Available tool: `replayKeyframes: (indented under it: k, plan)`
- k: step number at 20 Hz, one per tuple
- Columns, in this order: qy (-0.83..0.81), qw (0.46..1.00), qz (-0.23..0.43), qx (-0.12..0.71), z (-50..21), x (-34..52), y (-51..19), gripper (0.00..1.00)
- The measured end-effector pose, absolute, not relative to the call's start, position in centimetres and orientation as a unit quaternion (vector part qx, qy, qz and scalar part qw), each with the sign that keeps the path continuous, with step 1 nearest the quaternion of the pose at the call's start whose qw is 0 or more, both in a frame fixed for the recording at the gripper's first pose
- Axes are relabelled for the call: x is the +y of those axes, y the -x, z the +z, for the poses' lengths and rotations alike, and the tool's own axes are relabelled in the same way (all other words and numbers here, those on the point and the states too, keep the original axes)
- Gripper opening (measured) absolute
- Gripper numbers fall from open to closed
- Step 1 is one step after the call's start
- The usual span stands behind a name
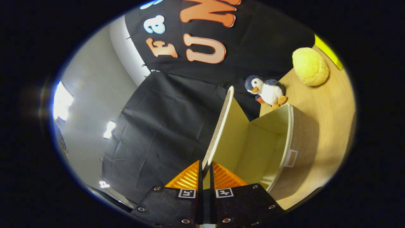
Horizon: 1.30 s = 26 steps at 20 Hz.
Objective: Open the storage box then place both shoes into the box .Put the left shoe in first, then the right shoe, with the right side of both shoes facing outward in a uniform manner.
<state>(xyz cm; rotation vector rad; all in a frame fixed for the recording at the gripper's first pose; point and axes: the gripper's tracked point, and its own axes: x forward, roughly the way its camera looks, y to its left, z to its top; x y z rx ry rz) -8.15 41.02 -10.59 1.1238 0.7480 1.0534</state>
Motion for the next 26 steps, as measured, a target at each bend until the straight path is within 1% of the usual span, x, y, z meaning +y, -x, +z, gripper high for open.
replayKeyframes:
  k: [3,6,9,12,14,16,17,18,19,20,21,22,23,25,26]
  plan:
    - [-0.465,0.669,0.472,0.337,-8.2,45.2,7.7,0.09]
    - [-0.443,0.663,0.482,0.362,-7.3,50.4,8.4,0.09]
    - [-0.407,0.678,0.487,0.37,-7.2,55.1,8.5,0.09]
    - [-0.395,0.683,0.475,0.389,-7.6,59.0,7.9,0.11]
    - [-0.382,0.677,0.469,0.419,-9.1,60.7,8.3,0.16]
    - [-0.347,0.696,0.456,0.432,-10.6,60.4,8.6,0.21]
    - [-0.335,0.704,0.454,0.431,-11.0,59.7,8.6,0.3]
    - [-0.327,0.712,0.45,0.428,-11.0,59.3,8.1,0.35]
    - [-0.322,0.72,0.446,0.423,-11.2,58.7,7.6,0.47]
    - [-0.314,0.731,0.44,0.416,-11.5,57.9,7.4,0.52]
    - [-0.306,0.745,0.432,0.406,-11.5,56.9,7.0,0.61]
    - [-0.297,0.76,0.419,0.397,-11.3,55.3,6.8,0.65]
    - [-0.288,0.776,0.406,0.387,-11.2,53.7,6.4,0.74]
    - [-0.269,0.809,0.373,0.365,-11.0,50.1,5.7,0.82]
    - [-0.26,0.825,0.355,0.353,-11.0,48.1,5.1,0.84]
